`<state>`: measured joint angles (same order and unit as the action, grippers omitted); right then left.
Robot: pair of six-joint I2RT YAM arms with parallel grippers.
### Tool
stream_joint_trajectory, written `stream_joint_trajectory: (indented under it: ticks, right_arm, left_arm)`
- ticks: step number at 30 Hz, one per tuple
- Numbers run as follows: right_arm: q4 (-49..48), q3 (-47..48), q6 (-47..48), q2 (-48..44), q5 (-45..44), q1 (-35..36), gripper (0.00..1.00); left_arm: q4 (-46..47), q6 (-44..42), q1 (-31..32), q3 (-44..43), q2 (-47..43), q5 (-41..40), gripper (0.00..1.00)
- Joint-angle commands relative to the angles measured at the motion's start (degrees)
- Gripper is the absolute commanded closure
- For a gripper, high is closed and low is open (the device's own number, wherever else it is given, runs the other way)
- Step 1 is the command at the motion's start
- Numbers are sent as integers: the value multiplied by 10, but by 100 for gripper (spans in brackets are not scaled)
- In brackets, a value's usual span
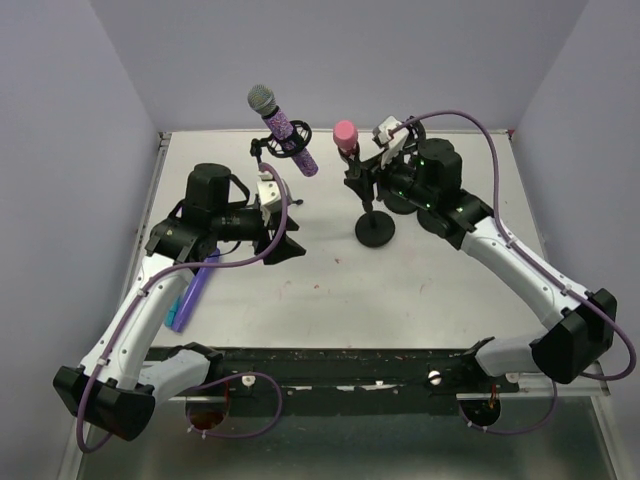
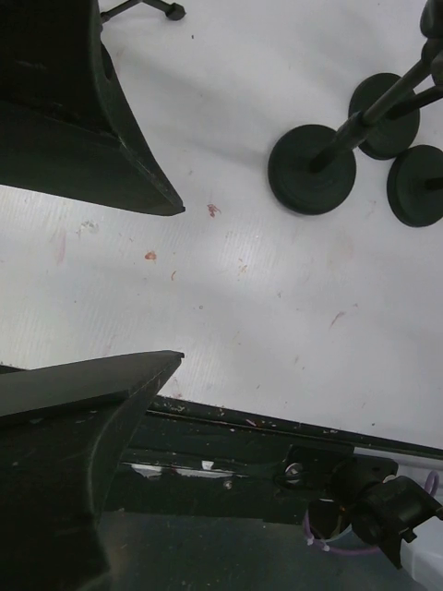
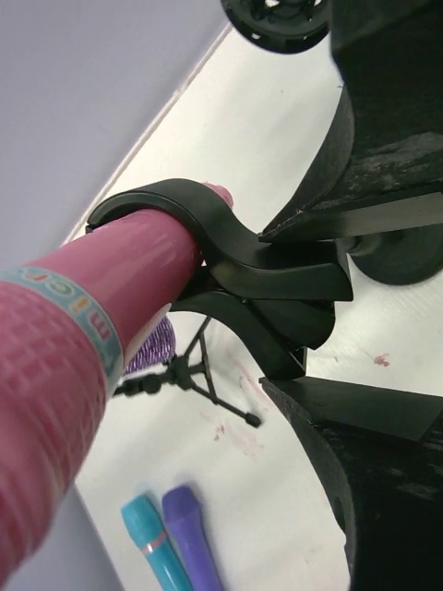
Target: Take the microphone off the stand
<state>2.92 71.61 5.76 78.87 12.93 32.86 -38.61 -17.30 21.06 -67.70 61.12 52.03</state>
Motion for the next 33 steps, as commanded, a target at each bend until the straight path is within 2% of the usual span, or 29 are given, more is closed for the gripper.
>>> stream_joint_trajectory:
  ticks: [1, 5, 12, 16, 18, 20, 21, 23, 26, 28, 33]
  right_arm:
    - [38, 12, 35, -39, 131, -5, 74]
    - [51, -3, 17, -58, 158, -8, 75]
    - [81, -38, 60, -95, 215, -17, 75]
    - [124, -22, 77, -95, 269, -41, 75]
    - [148, -10, 83, -87, 283, -50, 70]
    - [155, -8, 78, -81, 276, -51, 60]
    - [148, -10, 69, -80, 270, -52, 53]
    - [131, -18, 45, -78, 254, -51, 31]
    - [106, -27, 22, -82, 217, -51, 18]
    - [98, -33, 17, -89, 200, -51, 14]
    - [97, -32, -3, -98, 193, -51, 13]
  left_arm:
    - [11, 5, -2, -10, 6, 24, 32]
    - [13, 10, -1, -18, 11, 25, 32]
    - [18, 8, 2, -59, 23, 31, 32]
    - [6, -14, 6, -97, 34, 33, 32]
    - [6, -21, 10, -117, 39, 33, 32]
    - [23, -23, 15, -132, 47, 32, 32]
    - [39, -16, 20, -145, 54, 30, 31]
    - [57, -5, 31, -174, 76, 23, 27]
    - [58, -26, 51, -229, 120, 7, 22]
    - [66, -41, 60, -261, 145, 9, 20]
    - [119, -65, 87, -299, 203, 8, 18]
